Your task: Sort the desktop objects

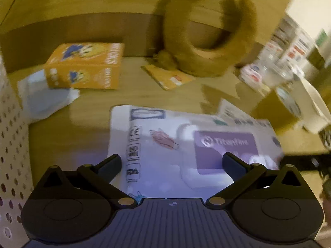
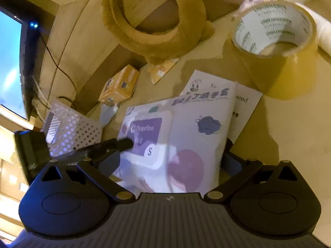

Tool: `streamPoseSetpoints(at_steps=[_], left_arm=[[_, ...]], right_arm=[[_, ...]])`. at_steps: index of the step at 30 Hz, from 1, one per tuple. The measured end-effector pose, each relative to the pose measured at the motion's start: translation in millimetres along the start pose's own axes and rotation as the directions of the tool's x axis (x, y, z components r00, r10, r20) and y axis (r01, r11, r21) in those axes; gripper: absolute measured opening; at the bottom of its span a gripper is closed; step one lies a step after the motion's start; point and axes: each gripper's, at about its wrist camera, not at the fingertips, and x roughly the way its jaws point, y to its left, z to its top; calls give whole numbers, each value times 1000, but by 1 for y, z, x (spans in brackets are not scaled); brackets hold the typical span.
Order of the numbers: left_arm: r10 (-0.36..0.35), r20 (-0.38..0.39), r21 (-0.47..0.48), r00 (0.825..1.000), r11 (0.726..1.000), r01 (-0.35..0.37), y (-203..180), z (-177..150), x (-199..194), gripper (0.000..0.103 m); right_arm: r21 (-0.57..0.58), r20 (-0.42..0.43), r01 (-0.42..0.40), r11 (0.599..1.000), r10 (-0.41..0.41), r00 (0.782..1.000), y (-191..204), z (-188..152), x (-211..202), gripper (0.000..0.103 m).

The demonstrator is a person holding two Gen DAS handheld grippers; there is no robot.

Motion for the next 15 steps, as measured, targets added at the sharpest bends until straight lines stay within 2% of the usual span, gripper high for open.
streamPoseSetpoints(at_steps=[2, 4, 5, 6, 8, 9, 10, 11, 13, 15], left_arm=[[-16, 16, 51, 1000, 999, 15, -10, -5, -2, 102], [-30, 45, 111, 999, 994, 25, -25, -11, -5, 101], [-40, 60, 141, 997, 990, 31, -33, -14, -8, 93], [-49, 66, 174, 997, 984, 37, -42, -14, -9, 87], [-12, 87, 200, 996, 980, -6, -52, -15, -10, 84], [-16, 94, 186, 995, 982, -2, -50, -14, -11, 72], [-6, 111, 151, 994, 988, -11, -45, -12, -14, 66], [0, 114, 111, 993, 994, -12, -38, -8, -17, 53], [12, 117, 63, 993, 998, -20, -23, -3, -26, 59], [117, 118, 62, 986, 990, -124, -17, -5, -29, 97]], right_arm=[[-17, 20, 25, 1000, -24, 1000, 4, 1, 5, 103], [-41, 38, 38, 998, -37, 999, 10, 1, 9, 95], [-72, 49, 52, 996, -49, 998, 15, 0, 10, 91], [-109, 66, 74, 991, -67, 996, 20, -3, 9, 82], [-122, 86, 92, 988, -82, 993, 25, -4, 5, 75], [-112, 93, 108, 988, -98, 991, 25, -4, 2, 69], [-105, 95, 125, 987, -115, 989, 23, -3, 0, 60], [-96, 85, 133, 986, -125, 988, 20, -3, -2, 56], [-70, 67, 102, 992, -98, 993, 13, -4, -6, 52], [-92, 80, 97, 991, -89, 993, 16, -7, -9, 52]])
